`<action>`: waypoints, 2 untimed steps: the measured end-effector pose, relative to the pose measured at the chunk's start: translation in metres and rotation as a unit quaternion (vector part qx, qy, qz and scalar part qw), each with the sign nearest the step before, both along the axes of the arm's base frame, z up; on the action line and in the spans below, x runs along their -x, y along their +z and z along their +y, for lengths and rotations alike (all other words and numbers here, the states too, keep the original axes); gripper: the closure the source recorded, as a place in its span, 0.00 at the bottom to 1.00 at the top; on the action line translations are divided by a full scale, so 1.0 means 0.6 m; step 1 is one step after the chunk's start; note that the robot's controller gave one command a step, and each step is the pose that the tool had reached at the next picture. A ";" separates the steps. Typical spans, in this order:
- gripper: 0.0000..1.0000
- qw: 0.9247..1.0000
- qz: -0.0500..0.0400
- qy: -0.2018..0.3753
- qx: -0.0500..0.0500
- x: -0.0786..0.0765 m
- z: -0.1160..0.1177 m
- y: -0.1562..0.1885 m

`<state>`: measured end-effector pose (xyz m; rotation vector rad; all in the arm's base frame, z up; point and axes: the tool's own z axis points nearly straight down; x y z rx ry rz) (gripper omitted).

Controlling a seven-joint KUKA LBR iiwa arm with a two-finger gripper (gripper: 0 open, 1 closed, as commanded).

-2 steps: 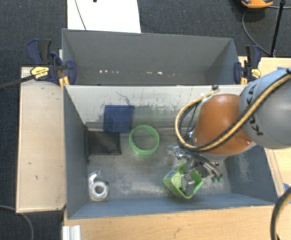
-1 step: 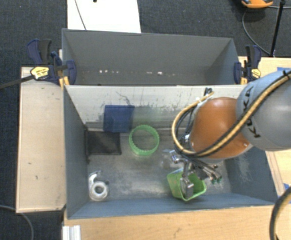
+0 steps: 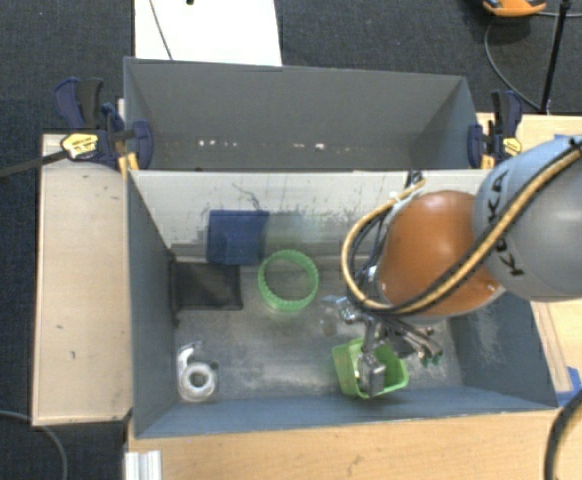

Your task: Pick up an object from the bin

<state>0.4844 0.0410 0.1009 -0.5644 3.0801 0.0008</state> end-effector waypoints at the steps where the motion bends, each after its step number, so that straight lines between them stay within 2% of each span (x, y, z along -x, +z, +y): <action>1: 0.00 0.997 -0.002 0.076 0.000 0.006 0.000 -0.033; 2: 1.00 0.996 -0.003 0.089 0.001 0.010 0.007 -0.047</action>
Offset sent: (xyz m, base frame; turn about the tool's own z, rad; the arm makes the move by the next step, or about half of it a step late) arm -0.0087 0.0040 -0.0309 -0.1781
